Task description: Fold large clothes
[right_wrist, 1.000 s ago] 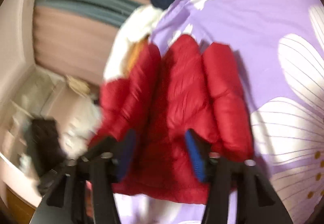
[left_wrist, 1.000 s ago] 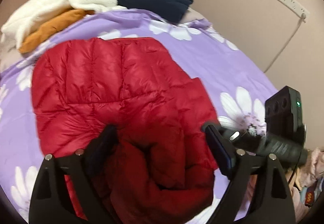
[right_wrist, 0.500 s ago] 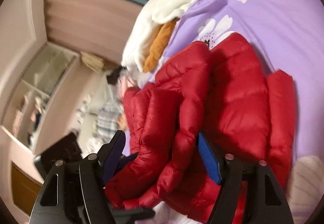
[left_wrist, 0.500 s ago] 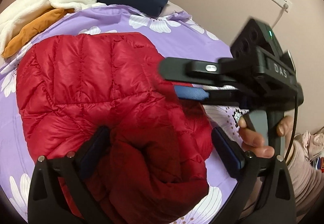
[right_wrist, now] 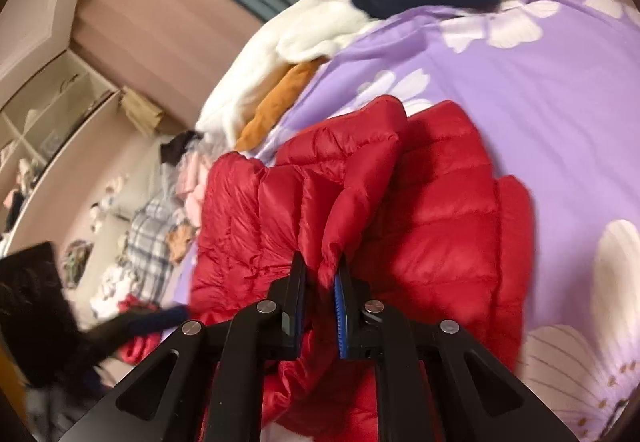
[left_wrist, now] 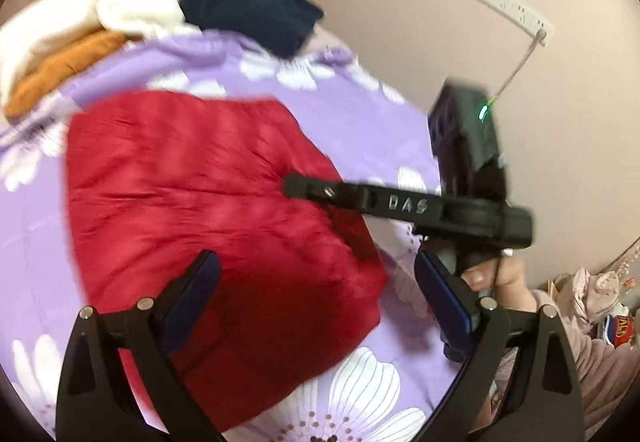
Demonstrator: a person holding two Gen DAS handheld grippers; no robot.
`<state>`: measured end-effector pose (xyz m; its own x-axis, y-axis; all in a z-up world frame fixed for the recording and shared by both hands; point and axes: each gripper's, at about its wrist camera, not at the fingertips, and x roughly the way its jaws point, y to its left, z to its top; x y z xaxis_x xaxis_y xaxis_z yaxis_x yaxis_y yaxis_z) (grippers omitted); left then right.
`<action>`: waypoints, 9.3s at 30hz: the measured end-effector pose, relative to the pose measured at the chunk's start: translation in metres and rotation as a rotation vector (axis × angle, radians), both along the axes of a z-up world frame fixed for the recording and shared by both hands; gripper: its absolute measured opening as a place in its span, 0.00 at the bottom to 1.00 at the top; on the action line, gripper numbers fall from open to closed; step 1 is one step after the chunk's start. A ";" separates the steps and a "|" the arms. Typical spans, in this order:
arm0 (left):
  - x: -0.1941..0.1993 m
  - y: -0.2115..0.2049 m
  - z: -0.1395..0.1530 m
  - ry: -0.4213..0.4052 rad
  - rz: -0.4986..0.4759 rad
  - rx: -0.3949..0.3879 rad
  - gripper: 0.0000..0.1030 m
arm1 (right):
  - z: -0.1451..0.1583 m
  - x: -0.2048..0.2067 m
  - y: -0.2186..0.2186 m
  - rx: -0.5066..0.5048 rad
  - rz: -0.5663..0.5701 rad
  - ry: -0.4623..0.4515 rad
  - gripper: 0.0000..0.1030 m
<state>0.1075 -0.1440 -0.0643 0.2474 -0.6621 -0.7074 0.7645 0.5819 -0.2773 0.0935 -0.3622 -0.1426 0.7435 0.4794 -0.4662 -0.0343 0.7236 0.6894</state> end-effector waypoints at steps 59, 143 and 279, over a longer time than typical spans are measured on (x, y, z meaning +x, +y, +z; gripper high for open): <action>0.043 0.009 -0.065 -0.044 0.286 0.219 0.89 | 0.004 -0.043 0.070 -0.506 0.077 0.002 0.28; 0.002 0.021 -0.064 -0.040 0.295 0.083 0.75 | 0.046 0.009 0.051 -0.483 0.011 -0.025 0.30; 0.123 0.096 -0.107 0.524 0.420 -0.325 0.99 | -0.058 0.014 -0.034 0.251 -0.091 0.216 0.99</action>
<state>0.2303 -0.0476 -0.1712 0.2094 -0.7821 -0.5869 0.2160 0.6224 -0.7523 0.1075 -0.3965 -0.2009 0.6854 0.5354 -0.4936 0.1894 0.5235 0.8307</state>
